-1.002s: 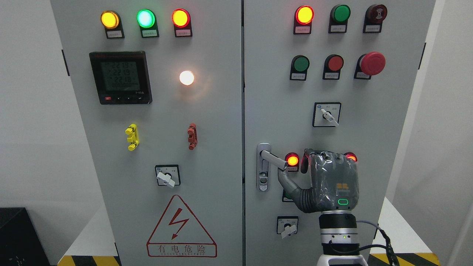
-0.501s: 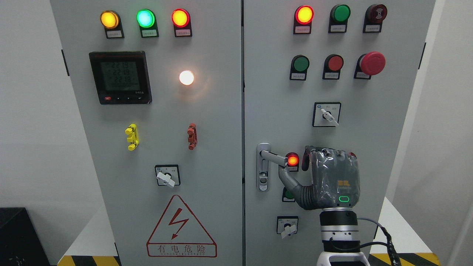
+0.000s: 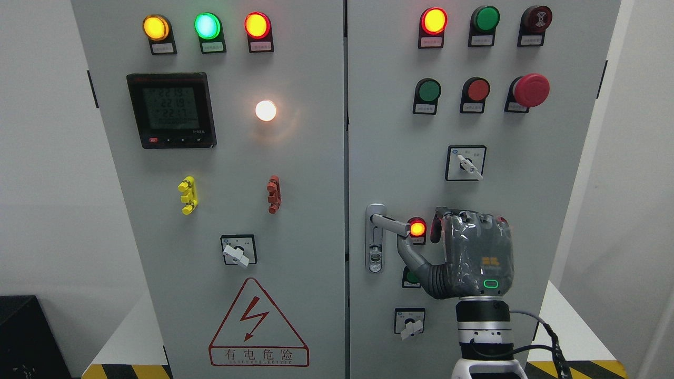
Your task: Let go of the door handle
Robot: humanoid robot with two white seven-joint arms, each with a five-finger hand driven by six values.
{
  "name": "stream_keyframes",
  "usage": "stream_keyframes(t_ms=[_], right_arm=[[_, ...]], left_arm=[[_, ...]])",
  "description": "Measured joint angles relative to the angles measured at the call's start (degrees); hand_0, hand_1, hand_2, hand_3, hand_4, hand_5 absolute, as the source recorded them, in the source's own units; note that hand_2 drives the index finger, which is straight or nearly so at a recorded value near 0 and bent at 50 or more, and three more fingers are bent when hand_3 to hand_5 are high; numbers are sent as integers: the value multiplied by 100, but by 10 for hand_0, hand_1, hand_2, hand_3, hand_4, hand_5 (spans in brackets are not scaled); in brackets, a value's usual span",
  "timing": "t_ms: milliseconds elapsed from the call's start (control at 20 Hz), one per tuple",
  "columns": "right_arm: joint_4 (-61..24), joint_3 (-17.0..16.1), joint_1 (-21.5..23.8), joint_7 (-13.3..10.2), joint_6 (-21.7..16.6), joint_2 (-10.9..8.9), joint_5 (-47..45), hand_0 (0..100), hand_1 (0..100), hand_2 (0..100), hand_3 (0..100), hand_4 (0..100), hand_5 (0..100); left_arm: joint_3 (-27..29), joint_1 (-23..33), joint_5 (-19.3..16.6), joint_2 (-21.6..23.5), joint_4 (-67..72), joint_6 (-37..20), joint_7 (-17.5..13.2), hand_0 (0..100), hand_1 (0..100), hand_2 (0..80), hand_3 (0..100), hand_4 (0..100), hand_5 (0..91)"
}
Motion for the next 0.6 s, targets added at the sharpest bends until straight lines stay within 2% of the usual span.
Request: stream_keyframes(t_ms=[401,451,601], right_arm=[[-147,12,327,-17,-97,-2,-3,304,356,774,1000,965,910],[-179,11,383,-20,-117,-3,-6,304,355,762,1000,913,905],[-289,5,534,-25,-170,-9,-17,301,351,683,1000,876,874]], left_arm=[[0,0,0,0,0,0,0,0,0,22,93,11,0],[0,0,0,0,0,0,0,0,0,22,93,11,0],[0,0,0,0,0,0,0,0,0,22,92,11,0]])
